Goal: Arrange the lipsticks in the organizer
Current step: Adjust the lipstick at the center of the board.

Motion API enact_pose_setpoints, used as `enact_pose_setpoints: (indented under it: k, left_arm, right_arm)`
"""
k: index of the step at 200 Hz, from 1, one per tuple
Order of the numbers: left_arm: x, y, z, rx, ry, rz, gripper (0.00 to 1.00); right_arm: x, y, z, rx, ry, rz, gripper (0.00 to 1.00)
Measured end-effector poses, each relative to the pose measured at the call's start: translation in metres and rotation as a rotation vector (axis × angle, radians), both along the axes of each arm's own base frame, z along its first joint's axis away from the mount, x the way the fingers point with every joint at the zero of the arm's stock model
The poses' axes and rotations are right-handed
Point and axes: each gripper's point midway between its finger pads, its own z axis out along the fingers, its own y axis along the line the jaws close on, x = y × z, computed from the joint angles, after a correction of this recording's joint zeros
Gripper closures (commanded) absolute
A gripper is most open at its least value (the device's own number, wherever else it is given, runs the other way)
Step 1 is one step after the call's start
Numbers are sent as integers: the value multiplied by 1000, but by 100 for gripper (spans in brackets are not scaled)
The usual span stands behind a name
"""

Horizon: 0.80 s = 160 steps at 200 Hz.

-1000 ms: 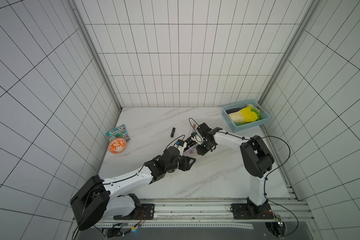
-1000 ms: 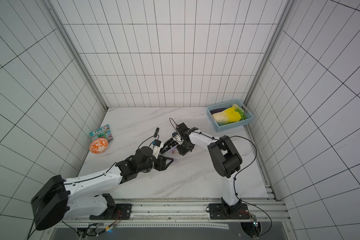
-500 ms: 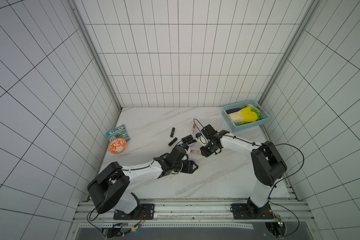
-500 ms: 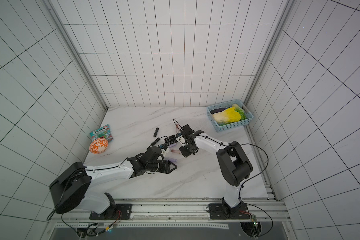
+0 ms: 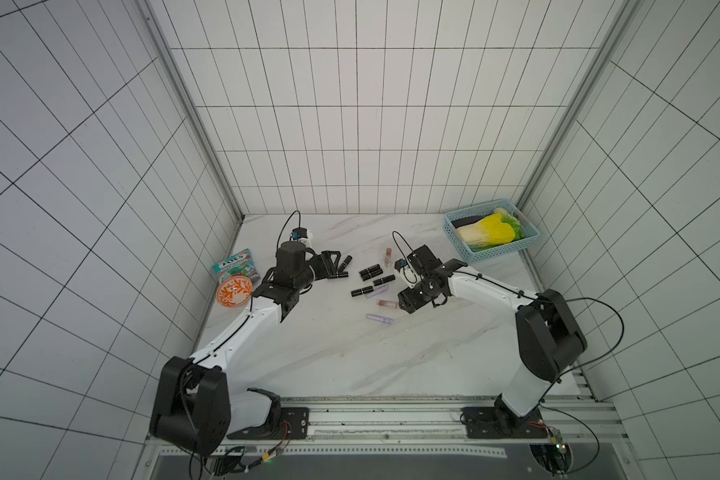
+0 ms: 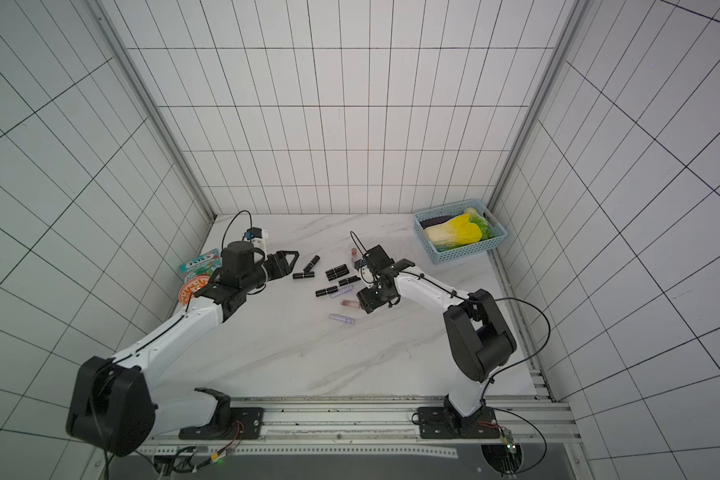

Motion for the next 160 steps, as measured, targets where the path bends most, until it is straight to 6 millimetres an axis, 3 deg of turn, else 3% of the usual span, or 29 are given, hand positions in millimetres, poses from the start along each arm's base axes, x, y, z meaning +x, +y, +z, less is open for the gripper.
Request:
enact_pose_setpoints:
  k: [20,34,53,70,86,133,160]
  left_arm:
    - [51,1,-12,59,17,5,37]
    - [83,0,-39,97,67,-4,37]
    - [104,-2,-76,126,134,-20,37]
    - [101,-1,-106,138,205,-36,38]
    - [92,-2,-122,139,249,-55,37]
    - [77,-5,-138,133,279,-97,37]
    - [53,-4,-139,121,292,-108,36]
  right_arm:
    - [-8,-3,9,22,-13,-5,32]
    - [-16,-6,14,38,-21,-7,31]
    - [-24,-10,22,56,-34,-12,30]
    - [-24,-11,29,71,-52,-14,27]
    - [-22,-9,30,71,-59,-11,24]
    - [1,9,21,30,-47,19,17]
    - [8,15,8,1,-36,47,16]
